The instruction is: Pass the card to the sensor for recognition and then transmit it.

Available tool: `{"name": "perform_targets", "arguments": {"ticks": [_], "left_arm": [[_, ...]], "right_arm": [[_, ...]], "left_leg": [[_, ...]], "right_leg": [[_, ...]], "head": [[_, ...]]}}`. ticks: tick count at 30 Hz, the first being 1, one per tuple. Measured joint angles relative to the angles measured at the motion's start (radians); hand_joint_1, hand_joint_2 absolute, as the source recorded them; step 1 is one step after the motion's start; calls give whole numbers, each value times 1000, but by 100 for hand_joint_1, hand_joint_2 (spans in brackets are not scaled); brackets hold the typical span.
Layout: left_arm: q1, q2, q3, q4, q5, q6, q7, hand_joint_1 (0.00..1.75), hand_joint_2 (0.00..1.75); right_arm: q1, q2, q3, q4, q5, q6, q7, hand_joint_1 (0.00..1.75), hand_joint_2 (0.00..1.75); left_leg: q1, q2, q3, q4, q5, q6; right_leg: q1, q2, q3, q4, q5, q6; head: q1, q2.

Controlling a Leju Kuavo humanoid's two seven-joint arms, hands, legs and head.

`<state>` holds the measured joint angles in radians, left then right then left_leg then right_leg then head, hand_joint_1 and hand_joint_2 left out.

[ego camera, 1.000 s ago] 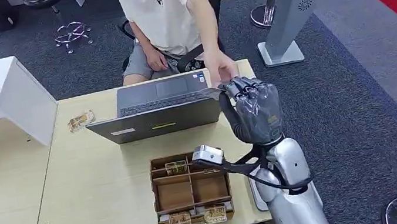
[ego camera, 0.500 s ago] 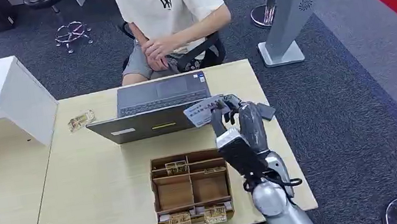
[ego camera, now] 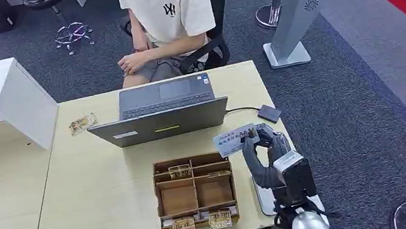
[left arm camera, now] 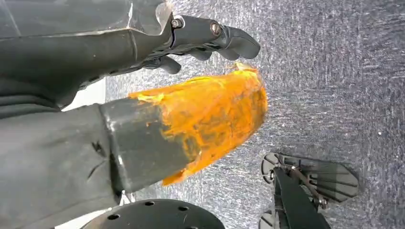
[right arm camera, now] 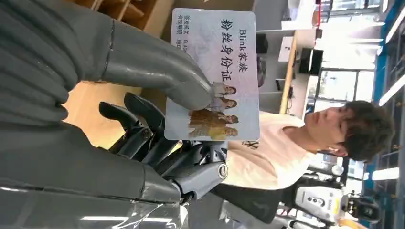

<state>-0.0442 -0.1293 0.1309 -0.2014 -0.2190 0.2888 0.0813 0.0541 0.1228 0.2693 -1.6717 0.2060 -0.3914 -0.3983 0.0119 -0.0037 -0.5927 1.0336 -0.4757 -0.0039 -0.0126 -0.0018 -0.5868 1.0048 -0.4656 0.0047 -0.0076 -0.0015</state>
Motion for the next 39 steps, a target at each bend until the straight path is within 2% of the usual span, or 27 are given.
{"name": "perform_targets", "arguments": {"ticks": [6,11,15,19,29,39], "left_arm": [[2,-1,21,0,9,8,-8,0,0],[6,-2,43,0,23,17,-10,0,0],[6,-4,51,0,22,17,-10,0,0],[6,-6,58,0,22,17,-18,0,0],[6,-7,77,0,19,17,-23,0,0],[6,-6,87,0,20,16,-23,0,0]], "right_arm": [[62,-19,-62,-23,-4,-18,9,175,175],[147,-44,-178,-34,1,-29,25,175,175],[185,-51,-254,-31,37,-13,50,175,175],[191,-53,-299,4,106,42,91,175,175],[155,-54,-309,169,176,148,128,175,175],[132,-62,-289,218,191,150,144,175,175]], "left_leg": [[0,0,0,0,0,0],[0,-1,0,0,-1,0],[0,0,0,0,-2,-1],[0,0,0,0,-2,-1],[0,0,0,0,-1,-1],[0,0,0,0,-2,-1]], "right_leg": [[0,-1,0,0,0,0],[0,-1,1,0,0,0],[0,0,0,0,0,0],[0,0,0,0,0,0],[0,0,1,0,0,0],[0,0,1,0,0,0]], "head": [[0,0],[0,0],[0,0],[0,0],[0,0],[0,0]]}}
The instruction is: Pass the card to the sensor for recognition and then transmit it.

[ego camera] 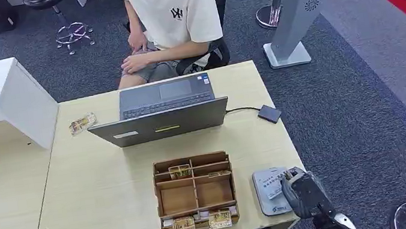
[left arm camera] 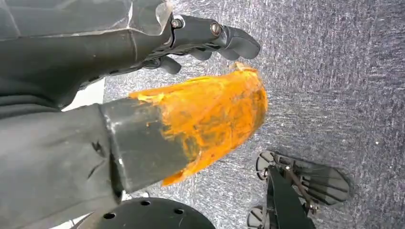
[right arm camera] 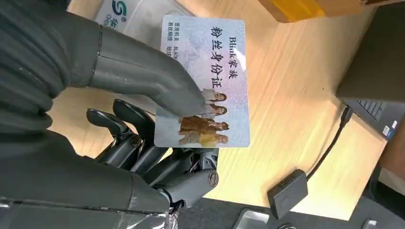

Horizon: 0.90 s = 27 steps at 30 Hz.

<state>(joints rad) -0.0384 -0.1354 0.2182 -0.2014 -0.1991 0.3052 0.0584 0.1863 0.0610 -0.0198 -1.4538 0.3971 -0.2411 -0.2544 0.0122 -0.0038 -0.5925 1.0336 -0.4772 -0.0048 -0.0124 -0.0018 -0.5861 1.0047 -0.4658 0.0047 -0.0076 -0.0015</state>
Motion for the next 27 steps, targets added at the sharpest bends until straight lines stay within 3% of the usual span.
{"name": "perform_targets", "arguments": {"ticks": [14,27], "left_arm": [[0,0,13,0,-1,0,-5,0,0],[0,-1,20,0,-2,0,-5,0,0]], "right_arm": [[1,-22,1,13,98,-69,36,175,175],[-6,-22,32,45,139,-68,49,175,175]], "left_leg": [[0,0,0,0,0,0],[0,0,0,0,0,0]], "right_leg": [[0,0,0,0,0,0],[0,0,0,0,0,0]], "head": [[0,0],[0,0]]}}
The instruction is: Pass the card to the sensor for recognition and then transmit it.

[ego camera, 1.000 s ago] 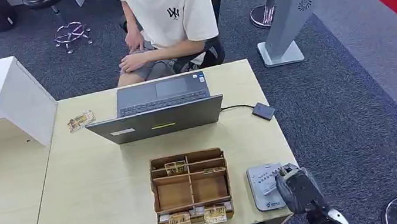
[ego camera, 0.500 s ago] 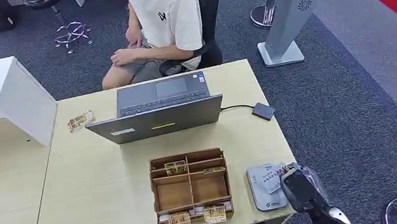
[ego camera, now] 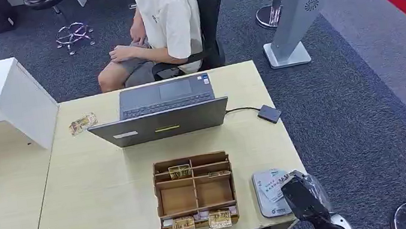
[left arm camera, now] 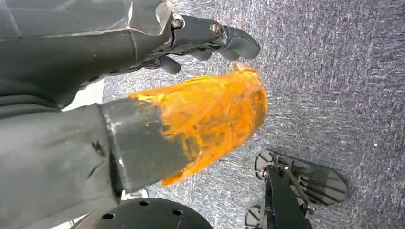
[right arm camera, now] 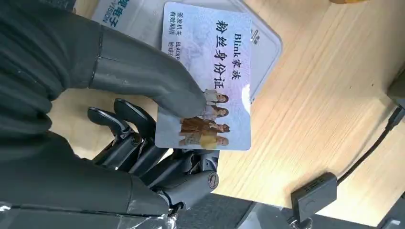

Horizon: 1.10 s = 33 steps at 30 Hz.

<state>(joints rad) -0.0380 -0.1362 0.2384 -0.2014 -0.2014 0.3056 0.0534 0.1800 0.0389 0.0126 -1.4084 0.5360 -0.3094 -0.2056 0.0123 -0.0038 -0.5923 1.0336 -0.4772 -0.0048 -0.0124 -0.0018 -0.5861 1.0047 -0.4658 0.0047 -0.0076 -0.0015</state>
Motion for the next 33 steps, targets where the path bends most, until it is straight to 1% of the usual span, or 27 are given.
{"name": "perform_targets", "arguments": {"ticks": [6,23,33], "left_arm": [[0,0,7,0,-1,0,0,0,0],[0,-4,19,0,-15,0,0,0,0],[0,-4,21,0,-23,-1,0,0,0]], "right_arm": [[-2,-1,12,5,15,-5,10,175,175],[-7,-14,31,5,150,-79,78,175,175],[-12,-24,31,17,206,-84,117,175,175]], "left_leg": [[0,0,0,0,0,0],[0,0,0,0,0,0],[0,0,1,0,0,0]], "right_leg": [[0,0,0,0,0,0],[0,0,1,0,0,0],[0,0,0,0,0,0]], "head": [[0,0],[0,0],[0,0]]}}
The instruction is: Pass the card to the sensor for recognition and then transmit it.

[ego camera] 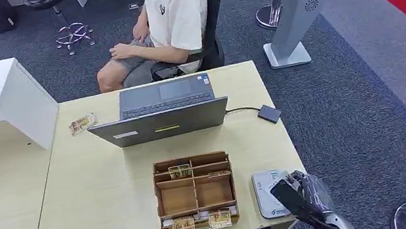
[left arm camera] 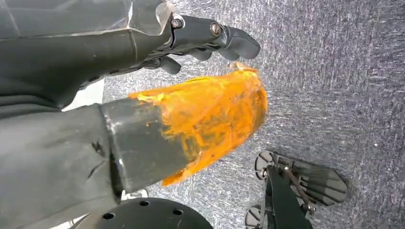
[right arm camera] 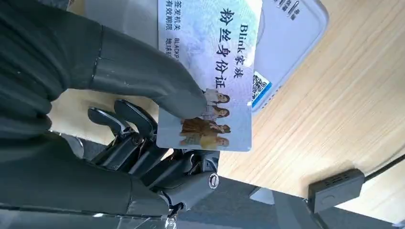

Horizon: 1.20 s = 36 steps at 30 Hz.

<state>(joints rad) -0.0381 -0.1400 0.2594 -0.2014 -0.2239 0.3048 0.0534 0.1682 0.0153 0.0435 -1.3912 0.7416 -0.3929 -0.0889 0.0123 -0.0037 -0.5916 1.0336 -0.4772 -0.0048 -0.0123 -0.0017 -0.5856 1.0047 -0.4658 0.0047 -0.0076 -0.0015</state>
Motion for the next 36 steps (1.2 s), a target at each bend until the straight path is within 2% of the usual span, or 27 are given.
{"name": "perform_targets", "arguments": {"ticks": [28,31,36], "left_arm": [[0,0,14,0,-17,-1,0,0,0],[0,0,15,0,-23,-1,0,0,0],[0,-1,15,0,-52,-2,10,0,0]], "right_arm": [[-20,-6,0,29,18,13,15,175,175],[-16,-6,0,21,0,-41,-27,175,175],[21,31,-20,-111,1,-236,-153,175,175]], "left_leg": [[0,0,3,0,0,0],[0,0,2,0,0,0],[0,0,2,0,0,0]], "right_leg": [[0,0,2,0,0,0],[0,0,2,0,0,0],[0,0,2,0,0,0]], "head": [[0,0],[0,0],[0,0]]}}
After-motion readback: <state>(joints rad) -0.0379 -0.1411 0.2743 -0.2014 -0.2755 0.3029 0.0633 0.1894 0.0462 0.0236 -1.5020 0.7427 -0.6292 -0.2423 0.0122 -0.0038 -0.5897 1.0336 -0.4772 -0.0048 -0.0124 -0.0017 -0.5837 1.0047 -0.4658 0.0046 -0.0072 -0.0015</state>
